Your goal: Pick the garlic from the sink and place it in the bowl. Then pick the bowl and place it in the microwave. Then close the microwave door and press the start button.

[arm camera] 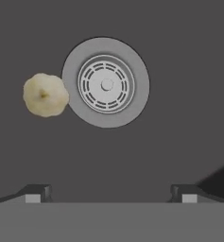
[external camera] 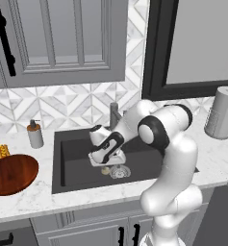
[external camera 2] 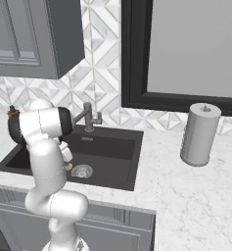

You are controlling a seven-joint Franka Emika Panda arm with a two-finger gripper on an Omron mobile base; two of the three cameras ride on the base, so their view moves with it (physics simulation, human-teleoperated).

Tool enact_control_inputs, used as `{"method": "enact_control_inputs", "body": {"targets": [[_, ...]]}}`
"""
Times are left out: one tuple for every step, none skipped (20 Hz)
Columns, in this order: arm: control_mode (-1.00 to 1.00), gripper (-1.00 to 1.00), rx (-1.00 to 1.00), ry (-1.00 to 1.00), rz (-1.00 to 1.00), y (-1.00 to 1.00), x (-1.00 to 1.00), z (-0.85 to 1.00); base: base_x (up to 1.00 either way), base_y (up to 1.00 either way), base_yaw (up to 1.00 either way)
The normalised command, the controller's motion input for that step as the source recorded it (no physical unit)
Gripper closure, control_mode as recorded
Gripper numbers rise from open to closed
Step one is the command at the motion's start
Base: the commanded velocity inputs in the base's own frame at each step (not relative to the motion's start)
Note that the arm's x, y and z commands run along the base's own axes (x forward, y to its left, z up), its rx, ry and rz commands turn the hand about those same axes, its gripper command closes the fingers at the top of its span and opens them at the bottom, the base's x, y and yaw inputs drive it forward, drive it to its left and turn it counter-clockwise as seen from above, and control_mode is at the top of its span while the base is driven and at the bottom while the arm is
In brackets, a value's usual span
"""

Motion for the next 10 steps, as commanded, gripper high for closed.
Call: {"method": "enact_control_inputs", "body": {"targets": [[-1.0, -1.0, 0.04, 0.0, 0.0, 0.05, 0.37, -0.2, 0.0, 0.0, 0.0], [-1.0, -1.0, 0.03, 0.0, 0.0, 0.11, 0.34, -0.23, 0.0, 0.0, 0.0], [-1.0, -1.0, 0.03, 0.0, 0.0, 0.06, 0.34, -0.21, 0.0, 0.0, 0.0], [-1.0, -1.0, 0.03, 0.0, 0.0, 0.09, 0.32, -0.24, 0.0, 0.0, 0.0], [-1.0, -1.0, 0.01, 0.0, 0.0, 0.14, 0.33, -0.27, 0.0, 0.0, 0.0], [-1.0, -1.0, 0.01, 0.0, 0.0, 0.09, 0.34, -0.28, 0.0, 0.0, 0.0], [-1.0, -1.0, 0.03, 0.0, 0.0, 0.04, 0.36, -0.25, 0.0, 0.0, 0.0], [-1.0, -1.0, 0.01, 0.0, 0.0, 0.01, 0.33, -0.28, 0.0, 0.0, 0.0], [-1.0, -1.0, 0.0, 0.0, 0.0, 0.08, 0.26, -0.34, 0.0, 0.0, 0.0], [-1.0, -1.0, 0.0, 0.0, 0.0, 0.06, 0.24, -0.37, 0.0, 0.0, 0.0]]}}
